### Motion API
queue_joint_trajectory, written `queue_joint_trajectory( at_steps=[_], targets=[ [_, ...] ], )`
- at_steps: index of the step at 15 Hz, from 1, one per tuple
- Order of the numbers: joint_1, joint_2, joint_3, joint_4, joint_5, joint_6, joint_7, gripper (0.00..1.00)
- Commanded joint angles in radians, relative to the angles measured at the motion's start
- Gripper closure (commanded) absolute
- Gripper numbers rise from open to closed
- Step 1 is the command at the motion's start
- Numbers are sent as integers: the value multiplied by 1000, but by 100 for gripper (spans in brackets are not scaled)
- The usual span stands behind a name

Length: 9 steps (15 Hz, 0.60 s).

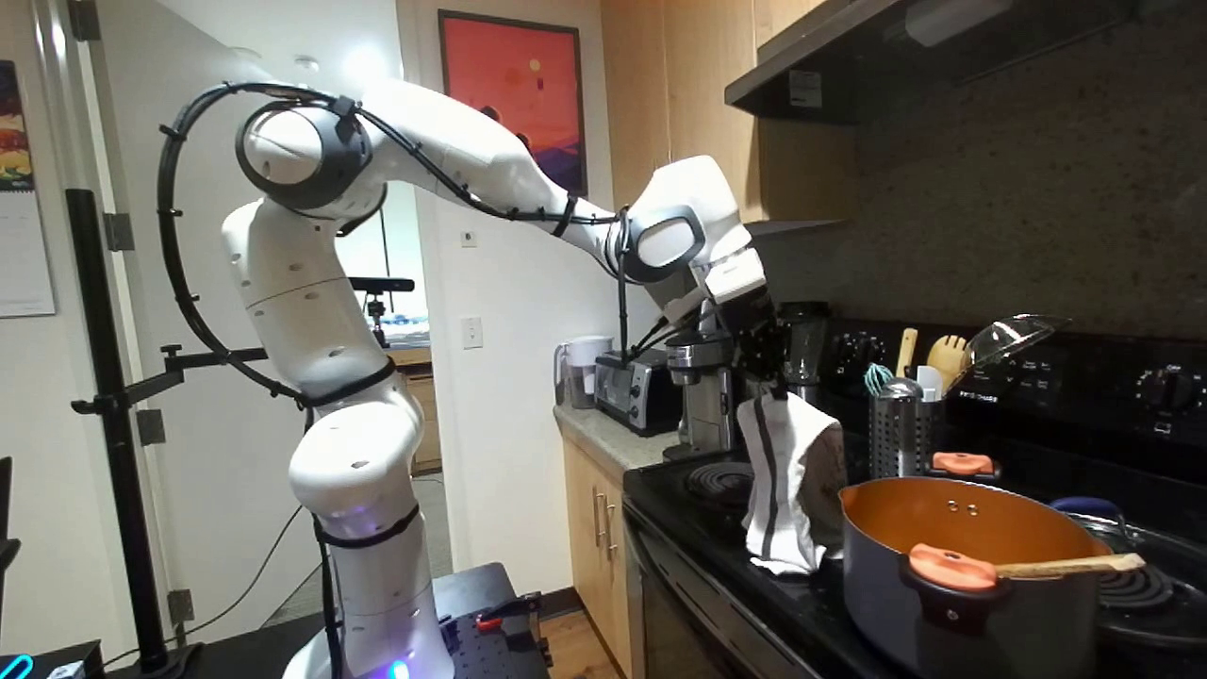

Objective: Put the towel on the top of the stove

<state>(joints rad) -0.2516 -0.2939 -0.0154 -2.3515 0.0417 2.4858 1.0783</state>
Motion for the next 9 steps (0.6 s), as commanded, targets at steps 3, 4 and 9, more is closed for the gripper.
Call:
queue_joint_trajectory(
  at_steps=[3,4,9],
  targets=[
    [-12,45,3,-37,-113,25,82,100],
    [-10,57,0,-38,-127,17,94,100],
    [-2,101,-12,-46,-196,9,137,100]
  ],
)
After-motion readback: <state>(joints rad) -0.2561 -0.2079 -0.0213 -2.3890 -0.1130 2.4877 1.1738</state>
